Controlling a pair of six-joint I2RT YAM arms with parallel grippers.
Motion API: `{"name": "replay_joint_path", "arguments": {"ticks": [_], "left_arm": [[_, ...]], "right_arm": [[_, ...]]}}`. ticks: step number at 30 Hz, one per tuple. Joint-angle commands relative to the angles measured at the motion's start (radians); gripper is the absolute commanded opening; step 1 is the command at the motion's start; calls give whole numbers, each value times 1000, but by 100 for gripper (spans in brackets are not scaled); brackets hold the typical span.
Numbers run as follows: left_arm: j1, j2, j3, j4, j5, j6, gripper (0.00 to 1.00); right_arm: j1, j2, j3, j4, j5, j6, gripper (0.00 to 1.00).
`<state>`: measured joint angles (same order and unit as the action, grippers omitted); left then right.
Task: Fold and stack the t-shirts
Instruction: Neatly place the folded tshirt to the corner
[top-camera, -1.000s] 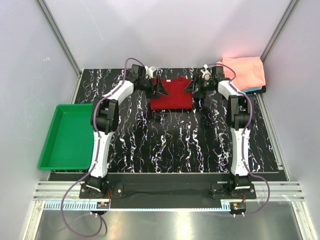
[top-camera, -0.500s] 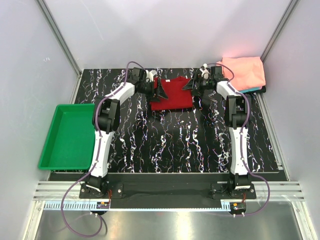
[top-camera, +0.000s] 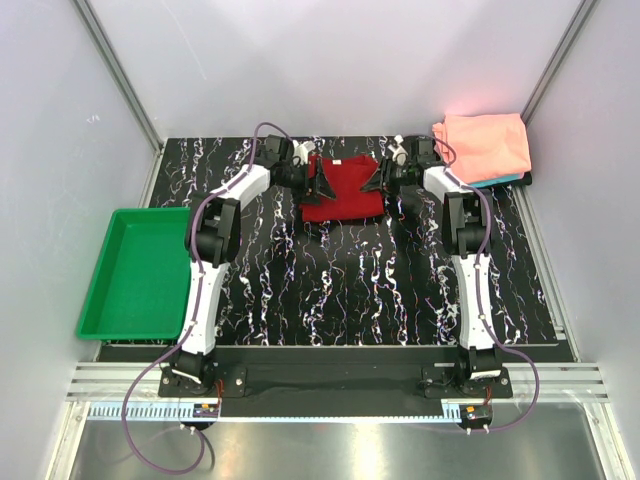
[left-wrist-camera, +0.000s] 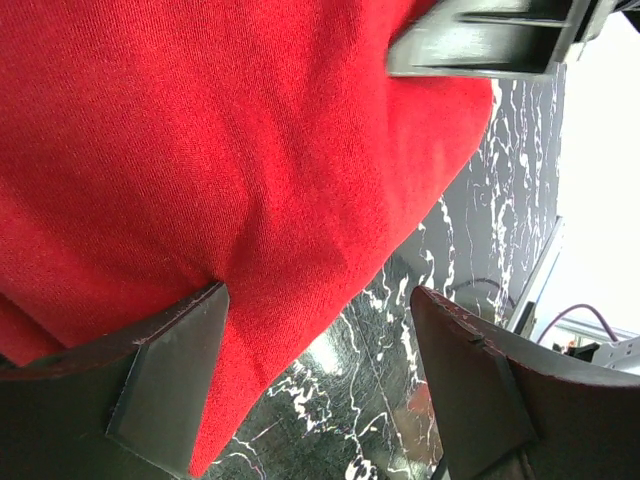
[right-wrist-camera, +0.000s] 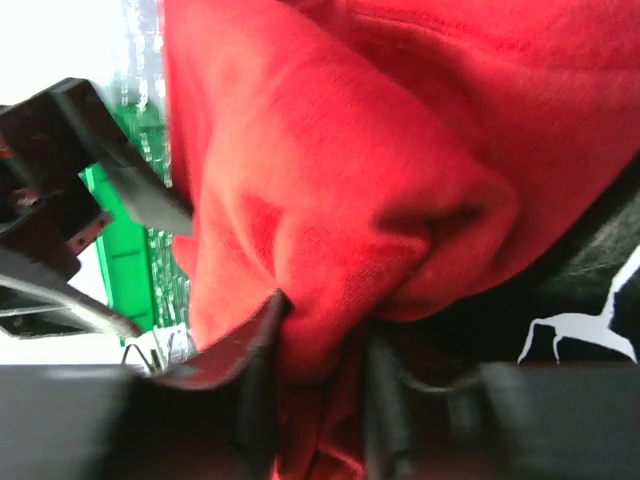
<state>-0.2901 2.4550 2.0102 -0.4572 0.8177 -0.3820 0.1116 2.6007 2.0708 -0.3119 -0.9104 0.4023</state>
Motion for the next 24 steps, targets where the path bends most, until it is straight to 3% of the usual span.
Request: {"name": "replay_joint_path", "arguments": {"ticks": [1,5,7,10,13,15,19,24], "left_arm": [[-17,22,35,-31,-23,43,80],[-26,-8,44,-73,-83,94,81],[-32,-59,35,-98,-183,139,82],[-47,-152,30,-164,-326,301,85],[-75,-249,32,-227,-613,417,89],[-98,-335,-5,-241,-708,443,93],[-124,-488,-141,-252,-767,537,97],[-124,-611,-333,-244,-813,531,99]], "right_arm": [[26,29,-12,-56,33,-22,32],[22,-22,-8,-93,97,-86,17],[20,-74,0,-122,177,-129,1],[20,-135,18,-147,264,-229,0],[20,-168,58,-196,352,-354,0],[20,-179,80,-222,404,-445,0],[20,-202,92,-237,447,-545,0],[20,-188,159,-236,479,-594,0]]}}
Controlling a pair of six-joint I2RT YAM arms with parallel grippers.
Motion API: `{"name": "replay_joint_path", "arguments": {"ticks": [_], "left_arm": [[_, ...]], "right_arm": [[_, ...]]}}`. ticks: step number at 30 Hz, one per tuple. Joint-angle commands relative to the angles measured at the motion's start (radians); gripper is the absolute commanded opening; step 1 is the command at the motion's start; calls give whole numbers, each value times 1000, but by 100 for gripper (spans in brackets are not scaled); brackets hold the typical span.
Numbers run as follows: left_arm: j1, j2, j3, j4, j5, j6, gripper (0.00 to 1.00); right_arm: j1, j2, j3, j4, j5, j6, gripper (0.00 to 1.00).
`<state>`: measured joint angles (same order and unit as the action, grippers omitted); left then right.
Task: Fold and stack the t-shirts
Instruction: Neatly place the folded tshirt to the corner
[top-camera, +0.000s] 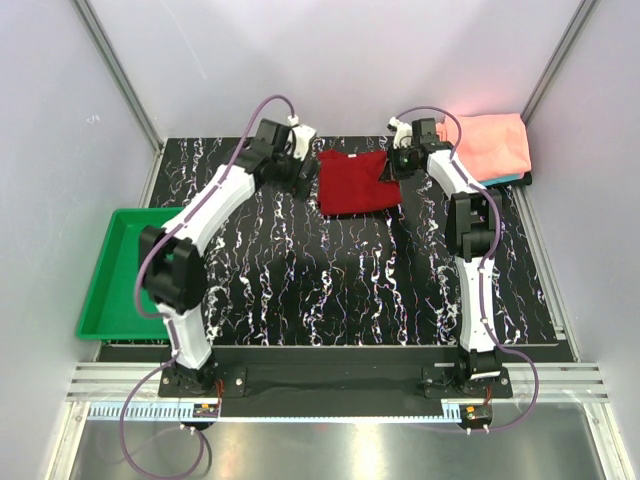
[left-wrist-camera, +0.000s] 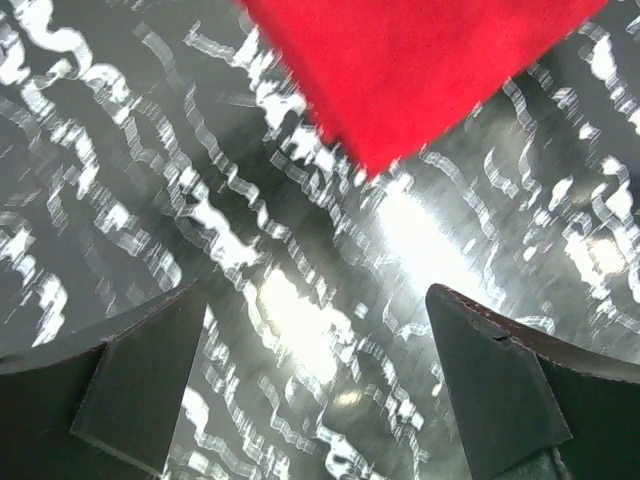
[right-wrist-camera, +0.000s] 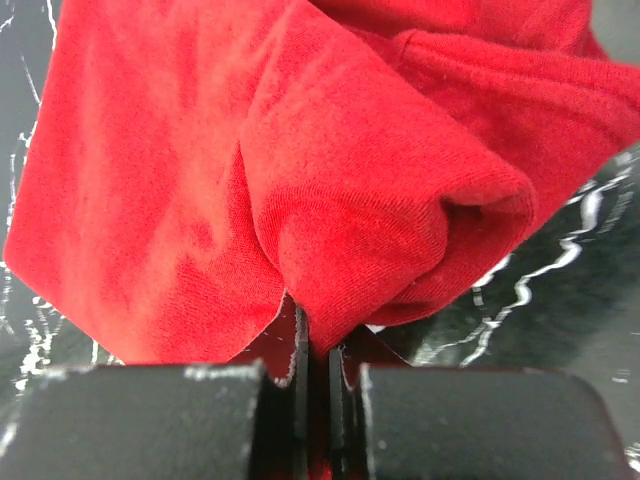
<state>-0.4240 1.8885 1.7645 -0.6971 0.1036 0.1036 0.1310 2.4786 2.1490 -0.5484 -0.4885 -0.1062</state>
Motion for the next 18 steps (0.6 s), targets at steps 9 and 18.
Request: {"name": "replay_joint_path", "arguments": {"ticks": [9,18], "left_arm": [[11,35,30,-152,-27,-28,99],[14,233,210,-303,65,-10,99]], "right_arm": [[7,-38,215,-50,142,-216,0],[-24,-112,204,-48,188,-293,0]]}}
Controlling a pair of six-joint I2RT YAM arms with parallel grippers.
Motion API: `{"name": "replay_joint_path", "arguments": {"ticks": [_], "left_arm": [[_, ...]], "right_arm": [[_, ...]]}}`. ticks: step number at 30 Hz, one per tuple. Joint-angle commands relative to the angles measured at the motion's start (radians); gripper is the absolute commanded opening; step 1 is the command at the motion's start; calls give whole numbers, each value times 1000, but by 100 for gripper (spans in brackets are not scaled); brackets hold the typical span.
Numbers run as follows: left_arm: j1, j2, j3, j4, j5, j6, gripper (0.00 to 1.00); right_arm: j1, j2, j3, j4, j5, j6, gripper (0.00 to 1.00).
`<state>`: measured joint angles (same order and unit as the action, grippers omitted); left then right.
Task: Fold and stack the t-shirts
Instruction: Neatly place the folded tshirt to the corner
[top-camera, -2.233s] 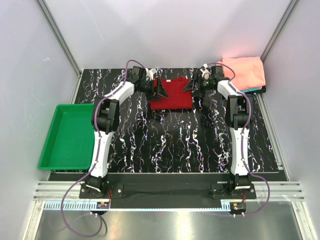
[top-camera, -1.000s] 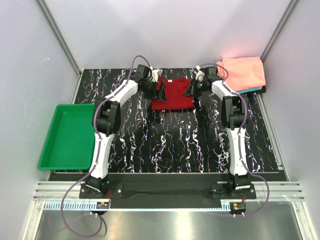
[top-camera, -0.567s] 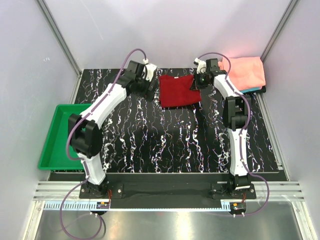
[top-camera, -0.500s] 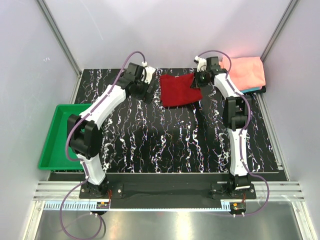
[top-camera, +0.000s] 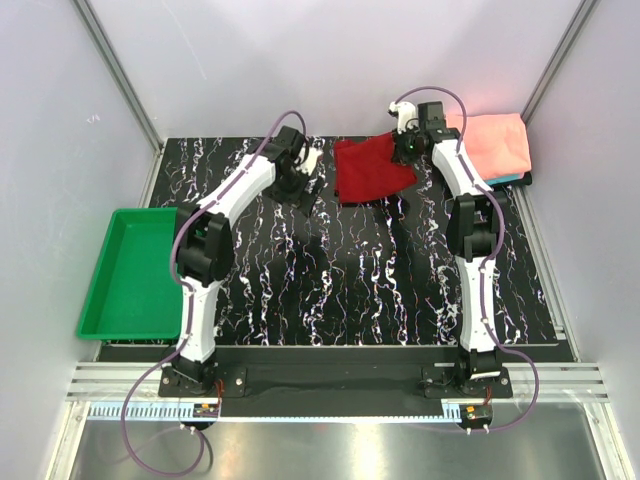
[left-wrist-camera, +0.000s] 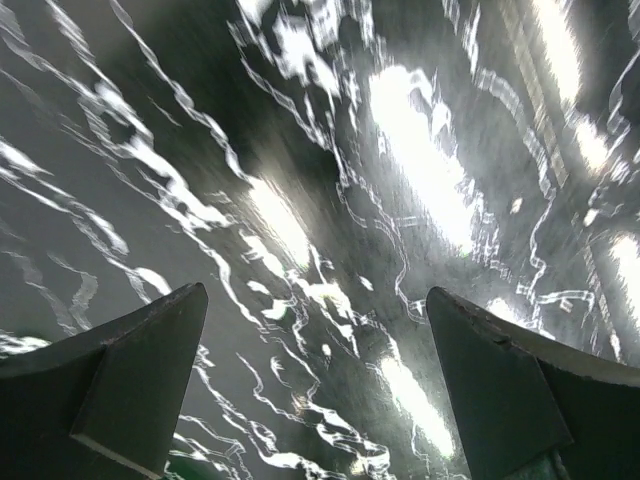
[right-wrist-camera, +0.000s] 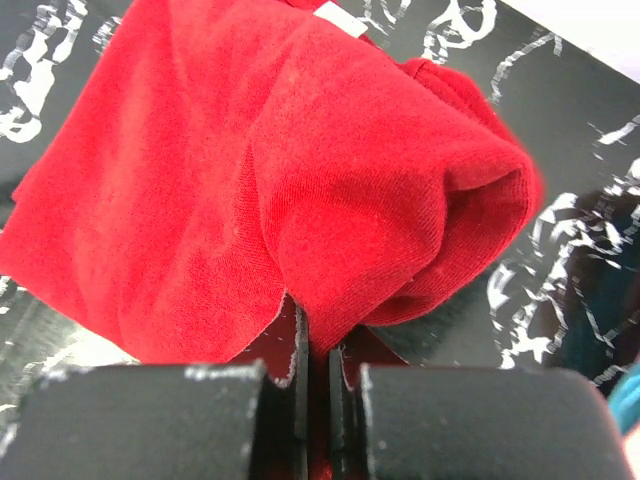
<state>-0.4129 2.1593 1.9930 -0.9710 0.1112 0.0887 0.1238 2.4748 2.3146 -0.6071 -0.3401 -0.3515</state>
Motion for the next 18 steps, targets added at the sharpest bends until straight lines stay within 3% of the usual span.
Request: {"name": "replay_joint_path", "arguments": {"ticks": [1,10,18], "left_arm": [[-1,-33,-7,-37,61,5,99],[-23,-61,-37,-46,7,34,99],[-27,-85,-49,-49,-16,37,99]], "right_arm": [[-16,-117,35,12,41,-66,0],[-19,-182,69,12,154,-190,0],[-35,-260,81,29,199,-202,0]]}}
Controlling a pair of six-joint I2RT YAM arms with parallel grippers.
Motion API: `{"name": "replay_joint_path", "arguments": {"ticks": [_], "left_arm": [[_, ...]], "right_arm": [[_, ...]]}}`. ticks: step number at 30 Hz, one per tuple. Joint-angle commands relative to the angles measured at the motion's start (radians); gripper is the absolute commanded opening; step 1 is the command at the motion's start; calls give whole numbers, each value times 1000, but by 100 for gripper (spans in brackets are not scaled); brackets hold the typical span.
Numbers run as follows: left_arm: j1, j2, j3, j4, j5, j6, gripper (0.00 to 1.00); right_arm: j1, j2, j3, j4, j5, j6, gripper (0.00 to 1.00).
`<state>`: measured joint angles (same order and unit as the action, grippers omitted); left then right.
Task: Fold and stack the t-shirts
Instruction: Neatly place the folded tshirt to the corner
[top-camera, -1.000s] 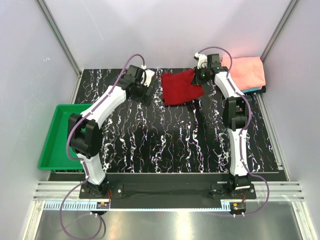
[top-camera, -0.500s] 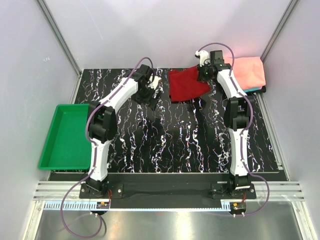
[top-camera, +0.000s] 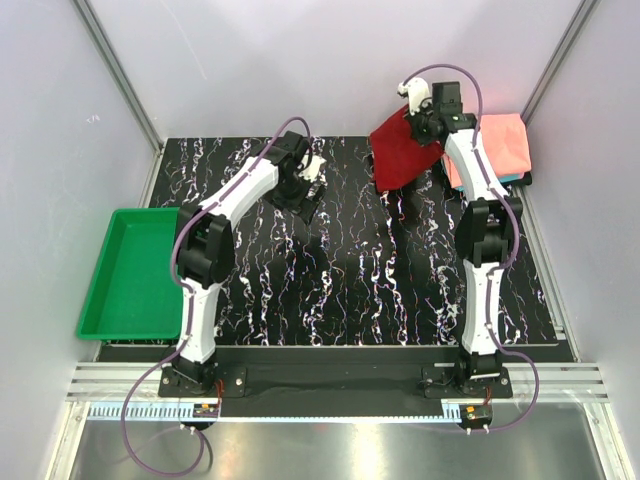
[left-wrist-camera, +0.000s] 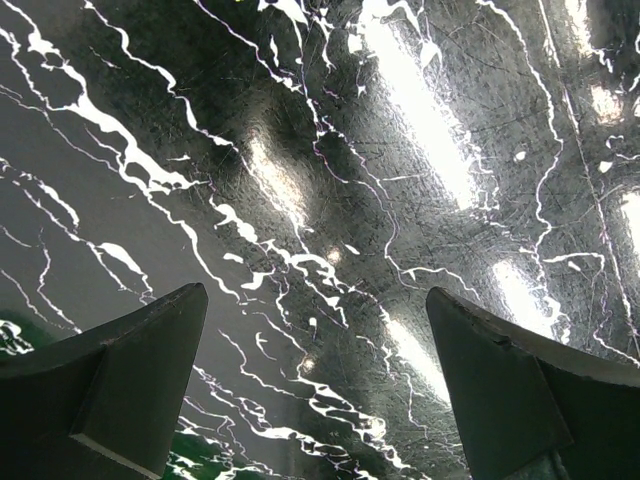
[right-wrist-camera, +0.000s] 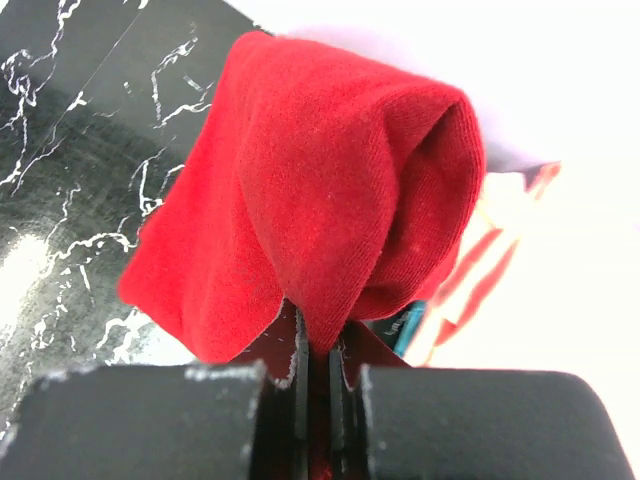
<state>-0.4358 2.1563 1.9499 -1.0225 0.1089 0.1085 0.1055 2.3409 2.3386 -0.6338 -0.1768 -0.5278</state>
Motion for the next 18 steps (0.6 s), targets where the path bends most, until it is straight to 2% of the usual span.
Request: {"name": "replay_joint_path", "arguments": {"ticks": [1,9,10,18], "left_arm": [[-3,-81,-8,1,-11,17,99],[-6,-55,21,-5,-3,17,99],[-6,-47,26,-4,-3,16,99],[-29,-44,24,-4,-38,23,99]], "right_arm": [[-26,-135,56,56,37,-29,0],[-99,-227,5,52,45,-44,0],[-143,-232,7,52,45,-43,0],[-269,-218,44,60,46,-44,0]]}}
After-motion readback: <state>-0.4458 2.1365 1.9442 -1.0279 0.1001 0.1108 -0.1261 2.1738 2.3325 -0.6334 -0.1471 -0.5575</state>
